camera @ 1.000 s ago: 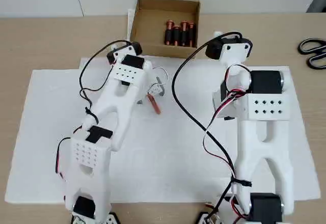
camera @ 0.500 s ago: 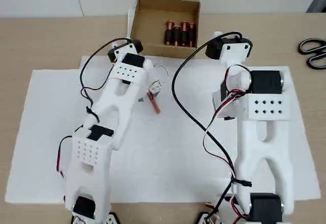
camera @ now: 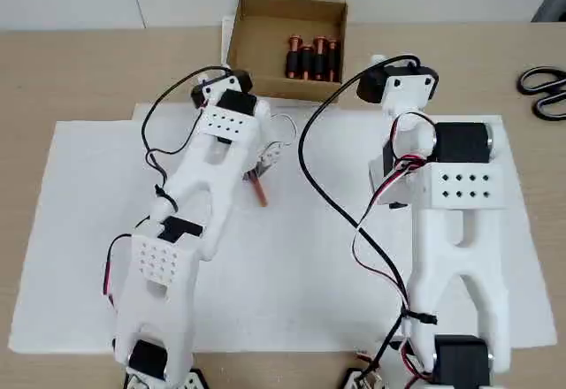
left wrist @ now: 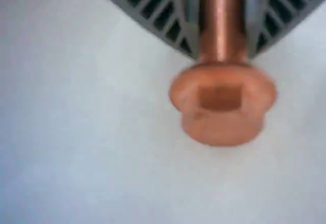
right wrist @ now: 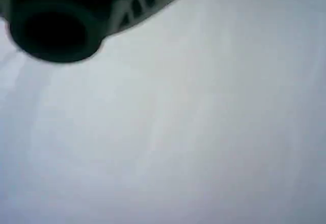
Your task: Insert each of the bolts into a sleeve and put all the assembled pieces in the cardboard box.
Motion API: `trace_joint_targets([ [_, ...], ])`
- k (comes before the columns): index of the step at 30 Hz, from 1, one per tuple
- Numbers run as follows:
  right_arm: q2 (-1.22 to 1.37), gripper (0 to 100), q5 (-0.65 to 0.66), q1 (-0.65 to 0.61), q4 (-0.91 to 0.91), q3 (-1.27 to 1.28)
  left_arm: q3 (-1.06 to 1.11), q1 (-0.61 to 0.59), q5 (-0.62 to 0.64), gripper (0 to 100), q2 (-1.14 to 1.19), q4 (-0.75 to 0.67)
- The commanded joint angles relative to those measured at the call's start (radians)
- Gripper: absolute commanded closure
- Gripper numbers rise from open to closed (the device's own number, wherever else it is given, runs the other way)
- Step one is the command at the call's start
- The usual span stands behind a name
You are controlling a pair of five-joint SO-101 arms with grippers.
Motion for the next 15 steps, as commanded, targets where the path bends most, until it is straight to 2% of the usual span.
trace_joint_targets([
  [1, -0.038, 99.5, -0.009, 0.007, 0.001, -0.006, -0.179, 0.018, -0.048, 99, -0.017, 0.133],
  [4, -0.041, 99.5, -0.009, 0.007, 0.001, -0.006, -0.3, 0.008, -0.129, 99, -0.017, 0.184],
  [11, -0.042, 99.5, -0.009, 0.007, 0.001, -0.006, -0.326, -0.031, -0.213, 99, -0.124, 0.183],
  [15, -0.036, 99.5, -0.009, -0.002, -0.005, -0.003, -0.32, -0.057, -0.365, 99, -0.203, 0.183],
])
